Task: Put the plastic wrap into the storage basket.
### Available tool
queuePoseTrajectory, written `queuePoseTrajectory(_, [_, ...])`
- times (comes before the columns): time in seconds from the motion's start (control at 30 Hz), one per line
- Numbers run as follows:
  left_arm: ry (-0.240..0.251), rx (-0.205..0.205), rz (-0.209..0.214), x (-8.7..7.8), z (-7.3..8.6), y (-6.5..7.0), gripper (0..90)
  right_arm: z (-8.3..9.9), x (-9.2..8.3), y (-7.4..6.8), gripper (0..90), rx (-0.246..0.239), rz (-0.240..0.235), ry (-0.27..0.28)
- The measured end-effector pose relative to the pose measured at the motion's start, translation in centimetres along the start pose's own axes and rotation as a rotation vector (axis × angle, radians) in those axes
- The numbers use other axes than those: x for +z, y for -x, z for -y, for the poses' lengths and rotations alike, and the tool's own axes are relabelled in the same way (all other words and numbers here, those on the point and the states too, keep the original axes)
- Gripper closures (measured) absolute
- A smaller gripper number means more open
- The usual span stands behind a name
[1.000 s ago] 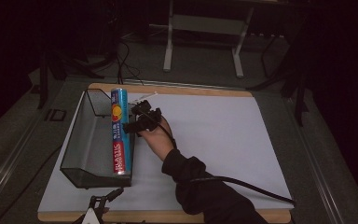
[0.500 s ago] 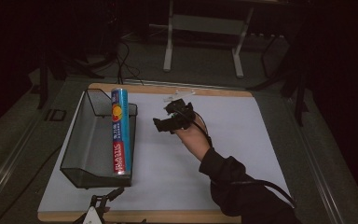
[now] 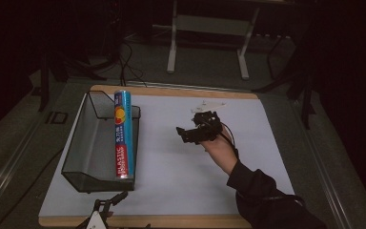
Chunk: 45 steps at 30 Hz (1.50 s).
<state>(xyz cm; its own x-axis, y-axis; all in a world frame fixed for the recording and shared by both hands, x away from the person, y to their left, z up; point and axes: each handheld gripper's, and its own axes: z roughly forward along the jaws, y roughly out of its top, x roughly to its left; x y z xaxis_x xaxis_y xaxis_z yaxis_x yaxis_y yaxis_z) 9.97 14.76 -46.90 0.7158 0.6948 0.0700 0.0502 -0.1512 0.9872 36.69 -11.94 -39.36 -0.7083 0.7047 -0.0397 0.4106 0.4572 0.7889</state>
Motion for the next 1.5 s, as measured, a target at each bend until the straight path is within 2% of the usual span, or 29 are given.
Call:
queuePoseTrajectory(0.13, [-0.001,0.001,0.0,0.0,0.0,0.0,3.9,1.7,-0.7,0.2,13.2,-0.004,-0.001,0.004])
queuePoseTrajectory(0.23, [-0.001,0.002,0.001,0.0,0.0,0.1,3.9,2.3,-1.0,0.2,13.2,-0.002,-0.003,0.004])
queuePoseTrajectory(0.27, [-0.002,0.003,0.001,0.0,0.0,0.1,3.9,3.0,-1.4,0.4,13.2,0.011,-0.006,0.01])
queuePoseTrajectory(0.37, [-0.002,0.002,0.0,0.0,0.0,0.1,3.9,3.6,-1.7,0.6,13.3,0.021,-0.015,0.011])
queuePoseTrajectory(0.5, [-0.003,0.002,0.003,0.1,0.0,0.1,3.9,5.7,-2.8,1.0,13.4,0.021,0.005,0.023])
queuePoseTrajectory(0.63, [-0.005,0.003,0.002,0.1,0.0,0.1,3.9,7.4,-3.4,1.2,13.4,0.041,0.003,0.028])
queuePoseTrajectory(0.83, [-0.009,0.004,0.002,0.2,0.0,0.1,4.0,9.8,-4.1,1.5,13.4,0.063,-0.004,0.014])
queuePoseTrajectory(1.03, [-0.012,0.006,0.001,0.2,0.1,0.1,3.9,11.6,-5.2,1.6,13.4,0.089,-0.009,0.011])
queuePoseTrajectory(1.5, [-0.011,0.005,0.001,0.2,0.1,0.2,4.0,14.5,-7.7,1.6,13.4,0.103,-0.004,0.012])
